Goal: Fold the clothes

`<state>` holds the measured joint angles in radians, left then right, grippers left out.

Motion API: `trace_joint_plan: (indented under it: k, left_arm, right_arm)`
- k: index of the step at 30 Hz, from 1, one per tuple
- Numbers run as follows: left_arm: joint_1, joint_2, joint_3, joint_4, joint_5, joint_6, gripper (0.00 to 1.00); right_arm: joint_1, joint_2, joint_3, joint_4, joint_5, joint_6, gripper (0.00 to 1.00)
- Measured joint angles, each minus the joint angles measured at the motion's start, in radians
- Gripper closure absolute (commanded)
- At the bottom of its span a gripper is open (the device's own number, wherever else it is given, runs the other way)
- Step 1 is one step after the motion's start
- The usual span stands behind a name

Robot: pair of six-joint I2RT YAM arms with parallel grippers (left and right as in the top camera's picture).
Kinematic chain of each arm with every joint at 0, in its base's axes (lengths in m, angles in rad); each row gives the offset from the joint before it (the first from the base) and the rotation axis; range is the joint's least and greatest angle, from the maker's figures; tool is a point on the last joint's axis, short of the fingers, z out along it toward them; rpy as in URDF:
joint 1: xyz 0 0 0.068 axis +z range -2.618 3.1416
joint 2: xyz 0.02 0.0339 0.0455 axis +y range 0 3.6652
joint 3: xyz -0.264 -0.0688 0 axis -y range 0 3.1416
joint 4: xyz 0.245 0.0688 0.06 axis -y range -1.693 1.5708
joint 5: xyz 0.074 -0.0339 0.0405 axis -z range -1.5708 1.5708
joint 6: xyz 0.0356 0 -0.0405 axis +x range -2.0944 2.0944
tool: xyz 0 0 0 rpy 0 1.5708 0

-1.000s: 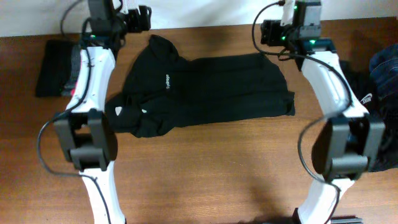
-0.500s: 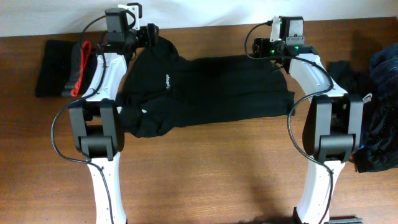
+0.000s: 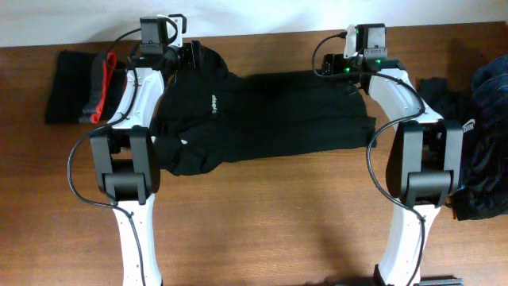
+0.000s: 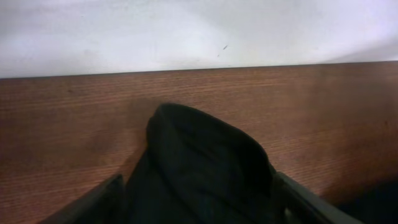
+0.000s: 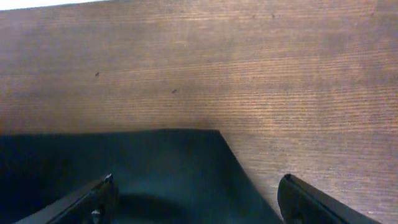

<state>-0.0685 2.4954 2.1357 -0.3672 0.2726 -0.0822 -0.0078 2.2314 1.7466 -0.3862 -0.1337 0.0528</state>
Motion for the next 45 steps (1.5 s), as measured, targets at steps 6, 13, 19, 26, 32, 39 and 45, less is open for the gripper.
trace_joint_plan:
  k: [6, 13, 19, 26, 32, 39, 45]
  left_arm:
    - [-0.005, 0.007, 0.0, 0.02, 0.0, 0.004, 0.2]
    - [-0.02, 0.057, 0.004, 0.056, 0.0, 0.007, 0.2]
    - [-0.025, 0.085, 0.004, 0.077, -0.021, 0.007, 0.2]
    - [-0.024, 0.085, 0.004, 0.098, -0.056, 0.072, 0.2]
    - [-0.025, 0.093, 0.004, 0.076, -0.101, 0.119, 0.22]
    - [-0.025, 0.122, 0.004, 0.079, -0.162, 0.146, 0.3]
    - [-0.025, 0.125, 0.004, 0.07, -0.18, 0.151, 0.34]
  right_arm:
    - [0.0, 0.014, 0.0, -0.001, 0.0, 0.0, 0.13]
    - [0.0, 0.056, 0.0, 0.024, 0.0, 0.0, 0.13]
    - [0.0, 0.061, 0.0, 0.035, 0.0, 0.0, 0.13]
    - [0.0, 0.064, 0.0, 0.038, 0.0, 0.0, 0.13]
    - [0.0, 0.064, 0.0, 0.043, 0.0, 0.0, 0.14]
    - [0.0, 0.064, 0.0, 0.043, 0.0, 0.0, 0.14]
    - [0.0, 0.064, 0.0, 0.043, 0.0, 0.0, 0.16]
